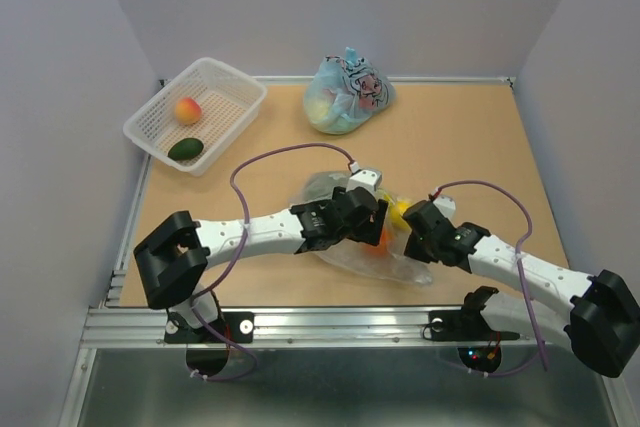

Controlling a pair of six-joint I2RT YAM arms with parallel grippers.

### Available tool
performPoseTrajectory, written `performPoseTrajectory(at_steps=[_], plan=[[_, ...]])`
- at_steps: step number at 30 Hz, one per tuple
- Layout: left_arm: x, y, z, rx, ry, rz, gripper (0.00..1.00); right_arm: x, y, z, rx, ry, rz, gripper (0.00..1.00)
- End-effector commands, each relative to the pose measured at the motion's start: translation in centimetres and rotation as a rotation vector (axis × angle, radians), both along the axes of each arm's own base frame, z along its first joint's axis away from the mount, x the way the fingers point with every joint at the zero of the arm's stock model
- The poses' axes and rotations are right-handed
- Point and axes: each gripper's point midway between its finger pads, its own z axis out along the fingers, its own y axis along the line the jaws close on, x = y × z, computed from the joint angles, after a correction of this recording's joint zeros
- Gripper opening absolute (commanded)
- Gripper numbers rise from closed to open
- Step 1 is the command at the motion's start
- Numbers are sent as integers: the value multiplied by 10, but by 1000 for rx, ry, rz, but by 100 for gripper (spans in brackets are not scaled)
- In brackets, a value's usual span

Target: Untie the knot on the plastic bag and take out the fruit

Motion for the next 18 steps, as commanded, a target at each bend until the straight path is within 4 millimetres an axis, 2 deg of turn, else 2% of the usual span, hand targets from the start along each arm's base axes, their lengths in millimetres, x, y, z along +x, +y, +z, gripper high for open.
performPoseTrajectory(at_steps=[1,8,15,18], plan=[[5,-17,3,2,-6,-28,82,4,2,-2,26,-22,-25,1],[13,-30,-27,61,31,-16,87,6,6,-1,40,-33,-3,1],[5,-47,-55,77,109,-60,91,8,11,-3,36,-24,29,1],[2,-45,-65,98,136,-65,92,8,12,-4,35,-25,35,1]])
